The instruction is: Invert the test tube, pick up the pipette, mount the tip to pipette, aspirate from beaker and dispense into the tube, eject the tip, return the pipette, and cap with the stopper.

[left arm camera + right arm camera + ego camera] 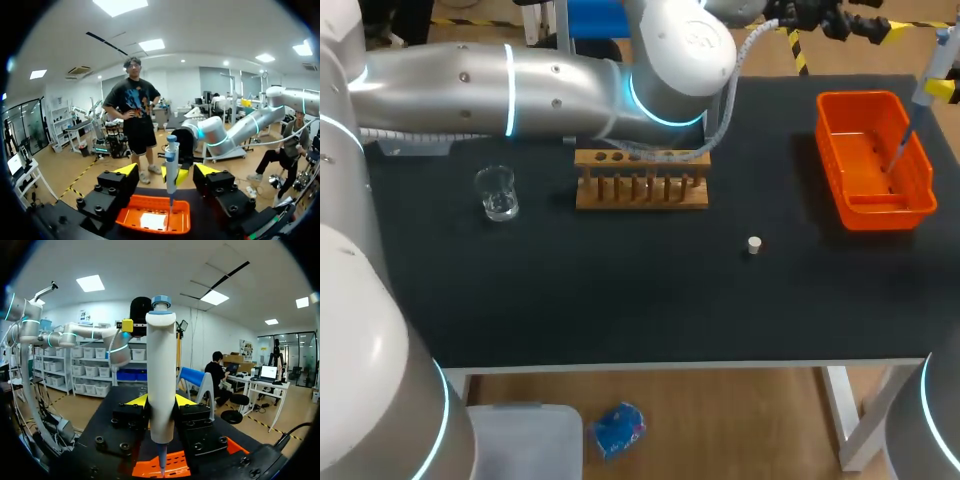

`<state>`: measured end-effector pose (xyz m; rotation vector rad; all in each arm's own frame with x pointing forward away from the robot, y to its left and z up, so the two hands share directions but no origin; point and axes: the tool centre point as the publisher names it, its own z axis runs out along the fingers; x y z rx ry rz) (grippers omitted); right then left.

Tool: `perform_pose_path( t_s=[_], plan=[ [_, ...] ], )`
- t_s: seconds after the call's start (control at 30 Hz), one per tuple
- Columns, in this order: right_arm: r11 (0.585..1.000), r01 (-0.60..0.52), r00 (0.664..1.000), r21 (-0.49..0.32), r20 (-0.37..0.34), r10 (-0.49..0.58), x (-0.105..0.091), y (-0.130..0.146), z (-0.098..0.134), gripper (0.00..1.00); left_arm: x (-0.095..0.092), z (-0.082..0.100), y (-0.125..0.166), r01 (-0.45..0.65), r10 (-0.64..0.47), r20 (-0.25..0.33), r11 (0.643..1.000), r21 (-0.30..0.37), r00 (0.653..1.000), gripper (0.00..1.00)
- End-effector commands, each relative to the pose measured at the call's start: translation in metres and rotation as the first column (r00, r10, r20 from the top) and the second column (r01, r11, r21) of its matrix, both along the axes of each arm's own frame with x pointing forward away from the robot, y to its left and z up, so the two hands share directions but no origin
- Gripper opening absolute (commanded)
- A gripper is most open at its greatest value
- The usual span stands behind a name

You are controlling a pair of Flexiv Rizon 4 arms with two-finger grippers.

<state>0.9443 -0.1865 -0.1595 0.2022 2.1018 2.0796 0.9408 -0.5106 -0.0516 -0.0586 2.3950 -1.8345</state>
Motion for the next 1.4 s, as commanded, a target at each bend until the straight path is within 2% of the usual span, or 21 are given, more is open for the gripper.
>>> perform_pose_path(
  t_s=[0.03, 0.27, 0.57, 1.23, 1.4],
  plan=[
    [1.0, -0.002, 1.0, -0.002, 0.0, 0.002, 0.001, 0.0, 0.0, 0.0, -0.001, -0.011, -0.016, 0.003, -0.002, 0.007, 0.987, -0.16, 1.0, 0.0],
    [1.0, -0.002, 1.0, -0.002, 0.0, 0.002, 0.001, 0.0, 0.0, 0.0, -0.003, -0.012, -0.036, 0.006, -0.006, 0.001, 0.97, -0.242, 1.0, 0.0],
    [1.0, -0.002, 1.0, -0.002, 0.0, 0.002, 0.001, 0.0, 0.0, 0.0, 0.002, -0.007, -0.058, 0.003, 0.009, 0.033, 0.943, -0.332, 0.999, 0.0],
    [1.0, -0.002, 1.0, -0.002, 0.0, 0.002, 0.001, 0.0, 0.0, 0.0, 0.002, -0.007, -0.058, 0.003, 0.009, 0.033, 0.943, -0.332, 0.999, 0.0],
    [1.0, -0.002, 1.0, -0.002, 0.0, 0.002, 0.001, 0.0, 0.0, 0.0, 0.006, -0.011, -0.068, 0.016, -0.005, 0.032, 0.93, -0.367, 0.999, 0.0]
  ],
)
